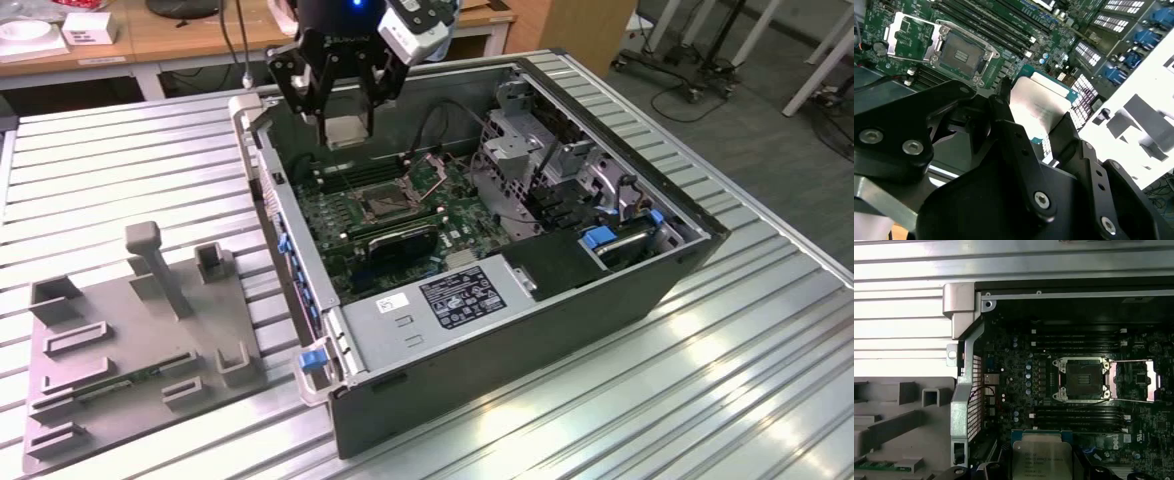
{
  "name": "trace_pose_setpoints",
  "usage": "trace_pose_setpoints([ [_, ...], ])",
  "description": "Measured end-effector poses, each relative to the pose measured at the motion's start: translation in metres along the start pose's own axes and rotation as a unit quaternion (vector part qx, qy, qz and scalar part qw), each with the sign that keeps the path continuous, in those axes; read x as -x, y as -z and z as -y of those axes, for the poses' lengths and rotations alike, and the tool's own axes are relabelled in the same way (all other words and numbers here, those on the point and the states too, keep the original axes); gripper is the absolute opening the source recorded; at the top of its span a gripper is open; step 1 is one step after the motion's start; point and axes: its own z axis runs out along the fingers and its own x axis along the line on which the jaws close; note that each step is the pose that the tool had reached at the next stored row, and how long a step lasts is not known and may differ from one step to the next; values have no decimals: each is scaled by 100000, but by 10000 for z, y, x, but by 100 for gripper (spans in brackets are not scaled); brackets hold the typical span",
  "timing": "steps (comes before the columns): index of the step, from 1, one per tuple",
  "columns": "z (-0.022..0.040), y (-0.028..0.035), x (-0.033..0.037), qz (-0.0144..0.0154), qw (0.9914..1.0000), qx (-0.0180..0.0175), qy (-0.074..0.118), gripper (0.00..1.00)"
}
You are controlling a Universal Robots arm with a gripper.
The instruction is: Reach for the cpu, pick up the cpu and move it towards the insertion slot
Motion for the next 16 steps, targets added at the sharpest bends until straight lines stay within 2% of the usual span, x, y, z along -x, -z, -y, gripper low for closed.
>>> trace_pose_setpoints([
  [16,-217,-27,125,9,100000,5,-119,55],
])
